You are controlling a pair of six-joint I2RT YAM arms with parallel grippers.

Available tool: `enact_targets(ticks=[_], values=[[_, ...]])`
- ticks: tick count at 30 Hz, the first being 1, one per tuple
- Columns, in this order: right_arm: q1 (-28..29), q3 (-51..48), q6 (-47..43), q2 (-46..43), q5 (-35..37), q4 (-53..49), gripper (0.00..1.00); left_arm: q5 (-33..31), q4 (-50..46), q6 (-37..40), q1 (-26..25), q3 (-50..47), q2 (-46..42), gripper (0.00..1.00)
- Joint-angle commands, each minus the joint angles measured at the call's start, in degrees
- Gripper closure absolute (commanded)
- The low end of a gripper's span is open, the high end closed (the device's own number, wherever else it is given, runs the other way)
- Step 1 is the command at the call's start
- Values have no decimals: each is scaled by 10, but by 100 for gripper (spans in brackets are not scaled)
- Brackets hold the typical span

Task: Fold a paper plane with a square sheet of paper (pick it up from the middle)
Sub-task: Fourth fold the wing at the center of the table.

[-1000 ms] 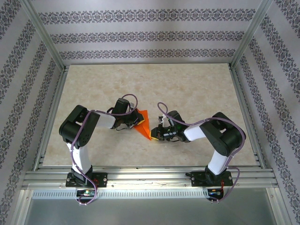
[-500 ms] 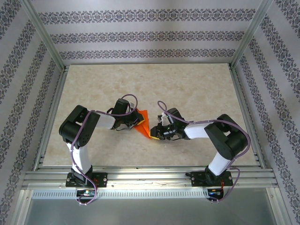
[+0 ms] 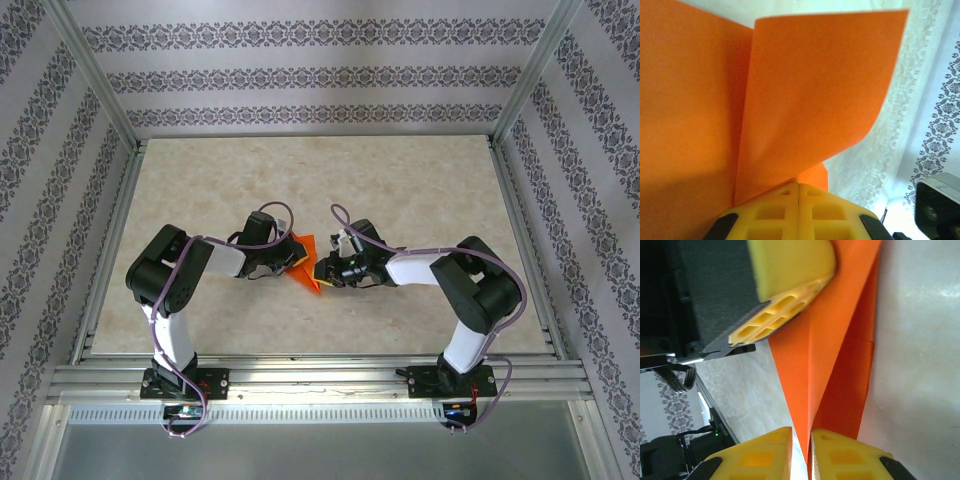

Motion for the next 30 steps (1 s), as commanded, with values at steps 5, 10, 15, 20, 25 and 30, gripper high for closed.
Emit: enact_targets(ticks=[5, 10, 15, 20, 25, 30], values=[[-5, -4, 6, 12, -9, 7, 93, -28, -46, 0, -7, -22, 16, 98], [-2, -17, 6, 22, -15, 10, 94, -34, -31, -13, -7, -29, 18, 98], [0, -27, 6, 34, -14, 17, 94, -37, -27, -16, -7, -32, 19, 99], [9, -33, 9, 38, -18, 23, 94, -37, -27, -16, -6, -33, 20, 99], [9, -38, 5, 23, -12, 12, 88, -37, -26, -18, -6, -30, 21, 99], [11, -38, -3, 7, -17, 4, 84, -37, -28, -17, -7, -28, 22, 99]])
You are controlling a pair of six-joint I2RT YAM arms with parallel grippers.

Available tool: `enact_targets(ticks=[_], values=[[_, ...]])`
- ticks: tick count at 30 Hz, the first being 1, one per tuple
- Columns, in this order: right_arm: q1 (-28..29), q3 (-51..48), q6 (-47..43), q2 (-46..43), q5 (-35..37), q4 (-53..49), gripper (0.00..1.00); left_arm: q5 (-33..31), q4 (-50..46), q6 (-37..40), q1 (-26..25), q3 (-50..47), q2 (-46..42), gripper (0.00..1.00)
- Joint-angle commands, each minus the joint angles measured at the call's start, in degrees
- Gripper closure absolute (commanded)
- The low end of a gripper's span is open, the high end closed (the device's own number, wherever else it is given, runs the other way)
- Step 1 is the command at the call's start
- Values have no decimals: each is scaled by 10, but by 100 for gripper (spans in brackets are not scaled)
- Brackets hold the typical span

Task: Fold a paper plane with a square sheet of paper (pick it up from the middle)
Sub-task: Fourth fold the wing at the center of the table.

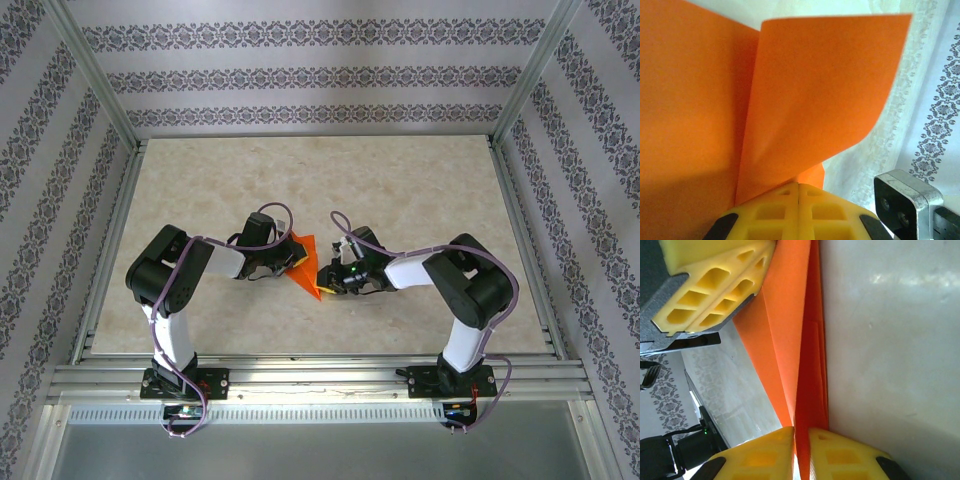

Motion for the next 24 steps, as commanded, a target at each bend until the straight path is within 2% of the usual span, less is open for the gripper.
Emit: enact_targets(ticks=[1, 6, 16, 24], values=[[9, -10, -11, -14, -13, -25, 85, -37, -49, -4, -7, -18, 23, 99], [12, -14, -26, -15, -2, -54, 93, -36, -48, -4, -7, -18, 23, 99], [14, -33, -26, -28, 4, -66, 88, -37, -39, -8, -7, -23, 27, 99], [16, -36, -25, -22, -1, -69, 91, -36, -34, -11, -7, -24, 30, 99]])
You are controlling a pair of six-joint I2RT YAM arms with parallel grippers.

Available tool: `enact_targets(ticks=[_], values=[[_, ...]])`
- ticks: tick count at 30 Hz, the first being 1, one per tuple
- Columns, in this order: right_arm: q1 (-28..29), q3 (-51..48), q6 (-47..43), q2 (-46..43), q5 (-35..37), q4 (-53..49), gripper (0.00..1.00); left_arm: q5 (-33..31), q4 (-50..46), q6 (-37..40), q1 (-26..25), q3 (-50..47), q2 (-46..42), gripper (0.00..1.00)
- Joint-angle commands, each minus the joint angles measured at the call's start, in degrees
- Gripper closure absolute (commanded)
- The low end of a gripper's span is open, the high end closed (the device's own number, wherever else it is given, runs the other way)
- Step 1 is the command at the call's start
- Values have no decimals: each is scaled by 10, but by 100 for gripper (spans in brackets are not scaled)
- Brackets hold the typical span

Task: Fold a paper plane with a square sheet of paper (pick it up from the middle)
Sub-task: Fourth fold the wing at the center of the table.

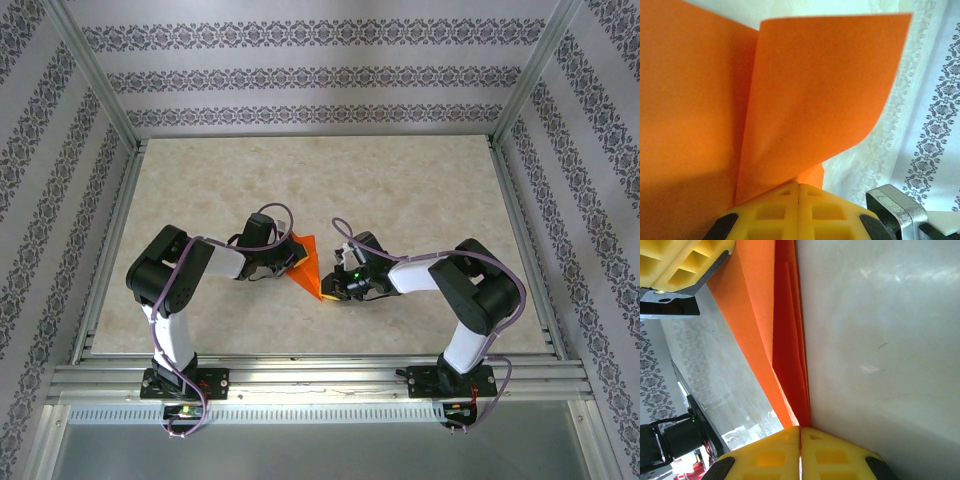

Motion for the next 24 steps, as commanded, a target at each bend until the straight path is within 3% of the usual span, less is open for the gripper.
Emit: enact_targets(ticks=[1, 7, 17, 24], values=[[12, -14, -6, 6, -9, -31, 91, -34, -43, -6, -4, -21, 29, 99], [18, -9, -15, 1, -10, -48, 89, -35, -41, -7, -4, -21, 29, 99], [-6, 15, -8, -100, 34, -48, 79, -32, -39, -5, -4, -22, 29, 100], [11, 85, 3, -32, -4, -27, 89, -33, -37, -5, -4, -25, 29, 100]])
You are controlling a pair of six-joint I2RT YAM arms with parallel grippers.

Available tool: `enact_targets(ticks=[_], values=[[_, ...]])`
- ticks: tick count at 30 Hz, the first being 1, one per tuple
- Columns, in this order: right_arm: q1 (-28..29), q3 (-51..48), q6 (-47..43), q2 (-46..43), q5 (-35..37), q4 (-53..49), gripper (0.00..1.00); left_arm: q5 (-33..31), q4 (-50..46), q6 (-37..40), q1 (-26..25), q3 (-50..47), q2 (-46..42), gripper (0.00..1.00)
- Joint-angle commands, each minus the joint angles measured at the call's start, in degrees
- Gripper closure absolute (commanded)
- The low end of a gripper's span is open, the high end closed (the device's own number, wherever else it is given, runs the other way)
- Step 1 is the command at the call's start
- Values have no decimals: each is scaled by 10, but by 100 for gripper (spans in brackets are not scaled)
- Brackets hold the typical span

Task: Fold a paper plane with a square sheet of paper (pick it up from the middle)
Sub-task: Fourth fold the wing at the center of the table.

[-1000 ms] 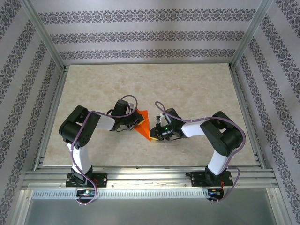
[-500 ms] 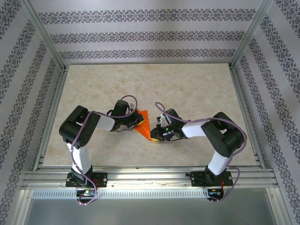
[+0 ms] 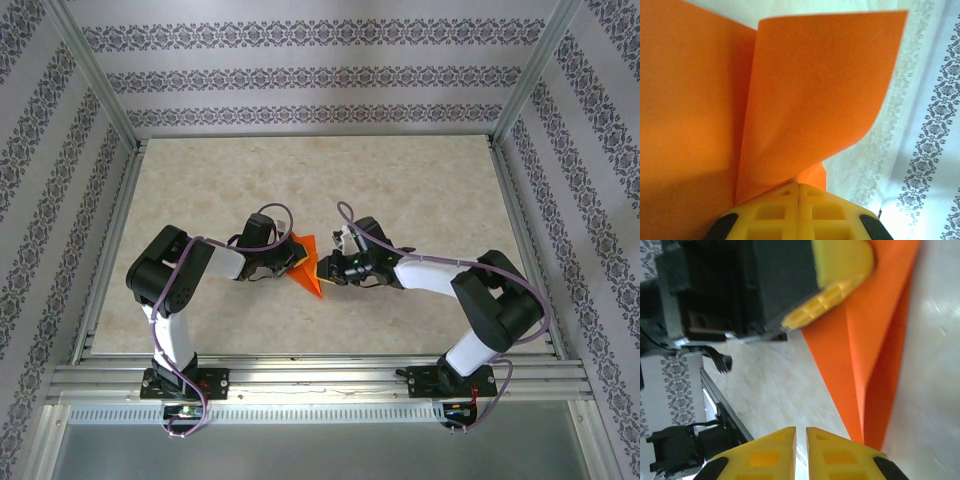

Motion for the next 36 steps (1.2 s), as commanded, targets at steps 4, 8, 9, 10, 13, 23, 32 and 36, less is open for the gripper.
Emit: enact_targets(ticks=[4, 8, 9, 10, 13, 23, 32, 36], values=[[16, 62, 17, 87, -12, 11, 95, -30, -41, -3, -4, -20, 33, 100], [17, 65, 20, 111, -15, 15, 96, -30, -43, -2, -4, -22, 32, 100], [18, 62, 19, 114, -20, 18, 96, -29, -43, -2, -4, -21, 33, 100], [18, 59, 18, 115, -23, 20, 96, -29, -44, -1, -4, -21, 33, 100], [19, 46, 19, 112, -25, 25, 96, -30, -44, -2, -4, -20, 33, 100], [22, 13, 35, 119, -42, 67, 96, -31, -47, -2, -4, -18, 32, 100], [24, -10, 38, 122, -48, 80, 96, -32, -48, -2, -4, -17, 32, 100], [26, -18, 38, 121, -48, 82, 95, -32, -50, -3, -4, -16, 32, 100]])
